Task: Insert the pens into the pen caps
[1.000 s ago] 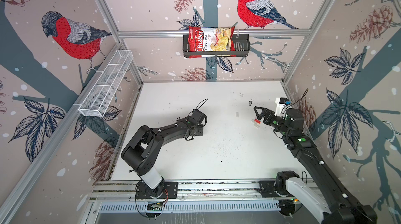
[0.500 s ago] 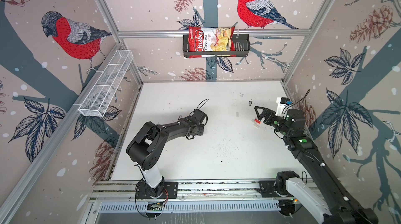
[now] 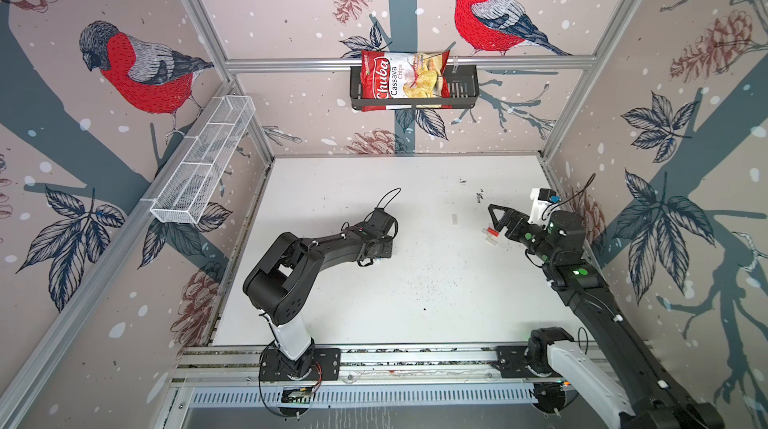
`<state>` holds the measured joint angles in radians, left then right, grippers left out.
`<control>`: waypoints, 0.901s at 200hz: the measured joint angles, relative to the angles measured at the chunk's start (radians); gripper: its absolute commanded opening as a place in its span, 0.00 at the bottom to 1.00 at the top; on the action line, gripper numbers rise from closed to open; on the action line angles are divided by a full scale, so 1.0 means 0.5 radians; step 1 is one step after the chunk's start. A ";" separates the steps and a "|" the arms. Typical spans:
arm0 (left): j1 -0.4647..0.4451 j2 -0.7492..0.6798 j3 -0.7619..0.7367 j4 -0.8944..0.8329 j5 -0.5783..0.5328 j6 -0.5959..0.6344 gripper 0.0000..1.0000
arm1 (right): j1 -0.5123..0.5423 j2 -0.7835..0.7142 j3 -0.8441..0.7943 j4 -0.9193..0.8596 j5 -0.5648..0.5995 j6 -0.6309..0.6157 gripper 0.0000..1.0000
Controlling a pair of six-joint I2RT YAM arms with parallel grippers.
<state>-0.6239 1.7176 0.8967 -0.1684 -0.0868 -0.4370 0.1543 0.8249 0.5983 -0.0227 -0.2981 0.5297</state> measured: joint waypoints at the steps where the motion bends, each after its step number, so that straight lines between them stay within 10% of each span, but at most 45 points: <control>1: -0.003 -0.008 -0.007 0.001 0.010 0.000 0.09 | 0.000 0.002 -0.001 0.000 0.000 0.000 0.92; 180: -0.191 -0.949 -0.746 1.279 0.608 -0.078 0.10 | 0.637 0.378 -0.049 0.351 -0.720 0.156 0.77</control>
<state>-0.7193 1.2430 0.5236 0.4713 0.2173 -0.4759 0.4728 1.0142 0.5739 0.1528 -0.6582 0.6075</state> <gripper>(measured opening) 0.165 0.784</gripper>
